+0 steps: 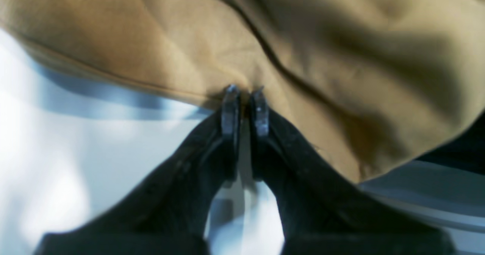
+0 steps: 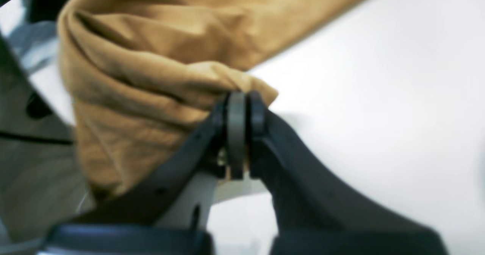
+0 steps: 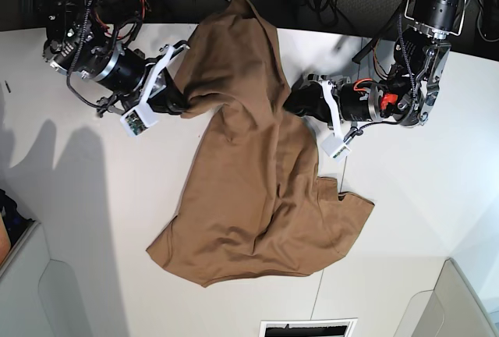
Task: Layout the t-shirt on the table in an organized manner, then fold the t-shirt properly
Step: 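Lift the shirt with the right gripper and release it, then regrasp the shirt with both grippers and pull them apart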
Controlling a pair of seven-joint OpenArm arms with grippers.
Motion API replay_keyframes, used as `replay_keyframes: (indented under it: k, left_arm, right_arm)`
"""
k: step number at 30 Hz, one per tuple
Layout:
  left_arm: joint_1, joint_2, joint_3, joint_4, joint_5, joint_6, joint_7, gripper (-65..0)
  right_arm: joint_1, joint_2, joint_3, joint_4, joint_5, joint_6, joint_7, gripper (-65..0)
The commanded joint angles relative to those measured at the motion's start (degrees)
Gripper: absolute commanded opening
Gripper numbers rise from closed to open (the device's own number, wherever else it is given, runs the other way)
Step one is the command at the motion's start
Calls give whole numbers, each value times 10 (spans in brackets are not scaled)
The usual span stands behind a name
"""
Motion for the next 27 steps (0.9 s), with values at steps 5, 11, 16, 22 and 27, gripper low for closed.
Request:
replay_keyframes:
  k: [5, 11, 16, 22, 27]
  left_arm:
    - [-8, -6, -2, 5, 10, 1, 5, -578]
    - [-8, -6, -2, 5, 9, 1, 5, -578]
    - [-12, -6, -2, 5, 6, 1, 5, -578]
    - [-36, -7, -2, 7, -13, 1, 5, -578]
    - [-65, -23, -3, 18, -32, 1, 12, -578]
  right_arm:
    - [6, 3, 119, 11, 8, -15, 0, -650]
    - [-17, 3, 260, 11, 57, -30, -21, -650]
    - [-59, 3, 322, 11, 132, -30, -54, -621]
    - [-86, 3, 393, 11, 217, -6, -52, -468]
    - [-40, 3, 402, 11, 245, -4, -16, -470]
